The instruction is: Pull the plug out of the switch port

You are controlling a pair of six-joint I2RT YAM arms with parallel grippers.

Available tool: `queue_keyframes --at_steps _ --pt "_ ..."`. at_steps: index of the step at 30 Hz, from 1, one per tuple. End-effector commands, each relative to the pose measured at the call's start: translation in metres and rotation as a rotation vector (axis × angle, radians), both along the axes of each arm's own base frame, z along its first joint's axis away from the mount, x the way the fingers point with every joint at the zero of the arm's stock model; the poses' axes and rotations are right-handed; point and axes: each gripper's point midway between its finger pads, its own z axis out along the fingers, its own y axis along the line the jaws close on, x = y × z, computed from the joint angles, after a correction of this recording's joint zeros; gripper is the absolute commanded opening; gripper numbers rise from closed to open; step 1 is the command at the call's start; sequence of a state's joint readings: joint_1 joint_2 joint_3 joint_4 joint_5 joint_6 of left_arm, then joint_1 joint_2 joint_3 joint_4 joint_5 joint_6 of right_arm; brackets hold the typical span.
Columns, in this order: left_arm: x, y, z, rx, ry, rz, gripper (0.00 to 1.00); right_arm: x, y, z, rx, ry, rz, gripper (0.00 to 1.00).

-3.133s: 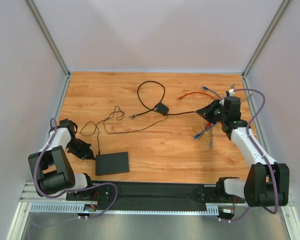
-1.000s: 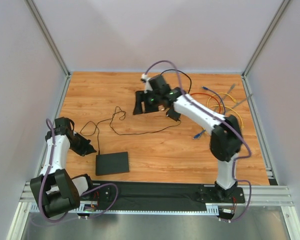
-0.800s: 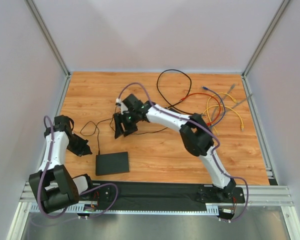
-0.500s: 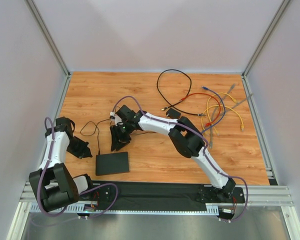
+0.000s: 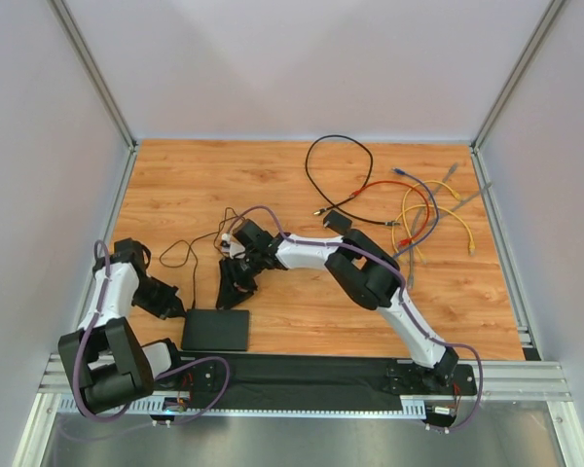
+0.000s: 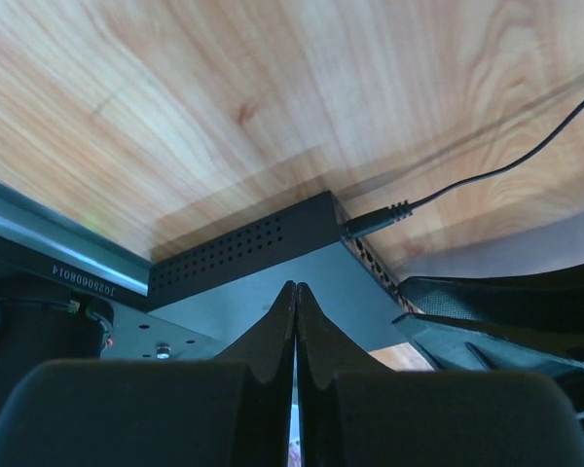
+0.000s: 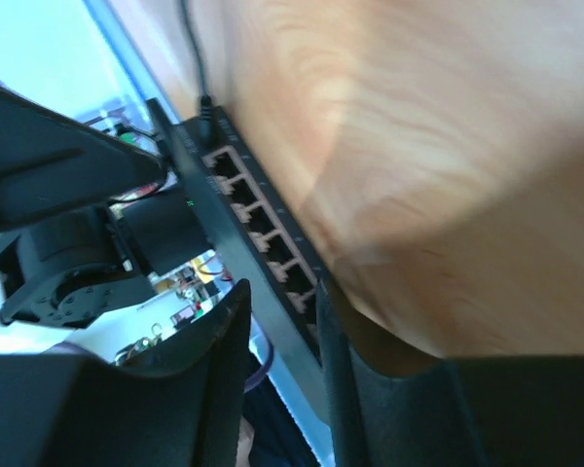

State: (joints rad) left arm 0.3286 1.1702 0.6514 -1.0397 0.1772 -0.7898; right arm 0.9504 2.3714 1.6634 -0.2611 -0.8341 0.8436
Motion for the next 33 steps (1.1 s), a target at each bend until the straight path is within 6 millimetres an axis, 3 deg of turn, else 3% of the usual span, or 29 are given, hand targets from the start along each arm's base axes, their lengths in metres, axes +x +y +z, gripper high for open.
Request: queue_keyframes --at_steps 1,7,10,21,33 --pt "-0.009 -0.012 0.002 -0.053 0.015 0.033 0.01 -0.001 0.020 0.056 0.154 -0.024 0.015 0.36" --pt "-0.021 -0.013 -0.004 -0.054 0.086 0.044 0.01 0.014 0.040 0.048 0.174 -0.055 0.056 0.50" --pt "-0.027 -0.010 -0.010 -0.039 0.140 0.058 0.01 0.019 0.049 0.041 0.182 -0.051 0.064 0.53" --pt "-0.034 -0.005 -0.021 -0.011 0.215 0.085 0.01 0.018 0.064 0.002 0.155 -0.065 0.076 0.52" --pt "-0.037 -0.004 -0.022 0.000 0.240 0.093 0.00 0.002 0.076 -0.025 0.091 -0.040 0.059 0.40"
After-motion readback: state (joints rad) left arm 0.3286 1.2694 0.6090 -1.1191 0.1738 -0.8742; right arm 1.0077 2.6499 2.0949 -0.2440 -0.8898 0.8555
